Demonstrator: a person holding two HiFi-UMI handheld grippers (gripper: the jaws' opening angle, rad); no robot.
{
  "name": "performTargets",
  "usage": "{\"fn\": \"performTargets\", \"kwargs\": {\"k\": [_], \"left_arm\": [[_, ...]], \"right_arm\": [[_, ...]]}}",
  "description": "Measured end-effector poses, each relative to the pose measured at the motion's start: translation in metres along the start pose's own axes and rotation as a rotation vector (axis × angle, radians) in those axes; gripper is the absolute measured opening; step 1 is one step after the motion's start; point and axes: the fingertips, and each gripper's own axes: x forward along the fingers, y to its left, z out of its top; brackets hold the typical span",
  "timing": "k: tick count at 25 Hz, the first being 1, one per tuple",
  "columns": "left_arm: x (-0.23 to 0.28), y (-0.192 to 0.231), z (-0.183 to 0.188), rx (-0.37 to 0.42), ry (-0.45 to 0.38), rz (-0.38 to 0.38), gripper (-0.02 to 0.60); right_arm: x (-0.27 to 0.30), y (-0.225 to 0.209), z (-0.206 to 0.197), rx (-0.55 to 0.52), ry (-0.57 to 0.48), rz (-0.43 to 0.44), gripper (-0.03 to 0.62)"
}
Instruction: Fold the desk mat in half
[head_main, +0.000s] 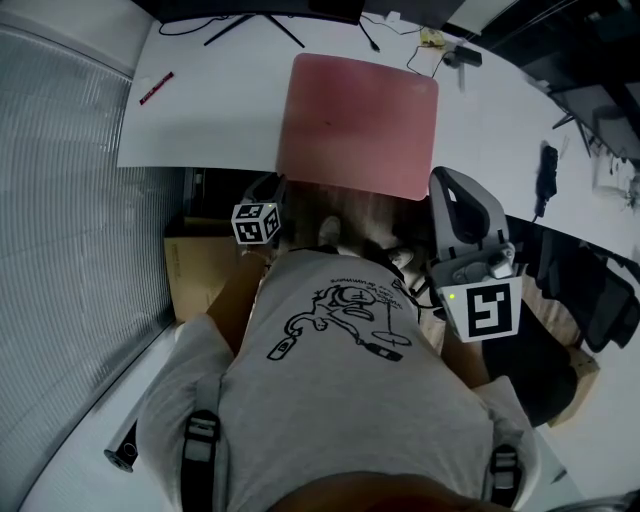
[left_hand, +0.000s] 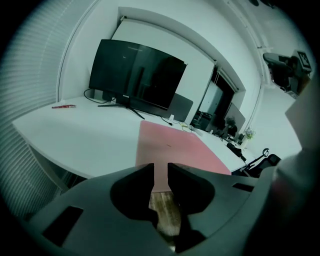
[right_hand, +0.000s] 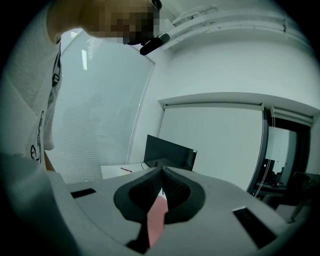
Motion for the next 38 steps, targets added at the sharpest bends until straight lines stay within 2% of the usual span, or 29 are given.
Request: {"fn": "performTargets", "kwargs": {"k": [2, 13, 22, 29, 38], "left_arm": [[0.004, 0.004, -0.008, -0.032, 0.025, -0.012, 0.115], [0.023, 0.021, -0.034, -0.154, 0.099, -0.011, 0.138], [0.041, 0.035, -0.053, -0.307, 0.136, -0.024, 0.160], [0.050, 0.037, -0.053, -0.325, 0.147, -0.029, 0.155], [0.049, 0.036, -0.051, -0.277, 0.152, -0.002, 0.086]], "right_arm": [[-0.001, 0.002, -0.001, -0.002, 0.005, 0.003, 0.006], [0.000, 0.003, -0.007, 0.004, 0.015, 0.012, 0.006], [-0.001, -0.003, -0.009, 0.010, 0.019, -0.002, 0.006], [-0.007, -0.015, -0.012, 0.017, 0.016, -0.027, 0.006], [-0.014, -0.024, -0.017, 0.032, 0.013, -0.041, 0.006]]}}
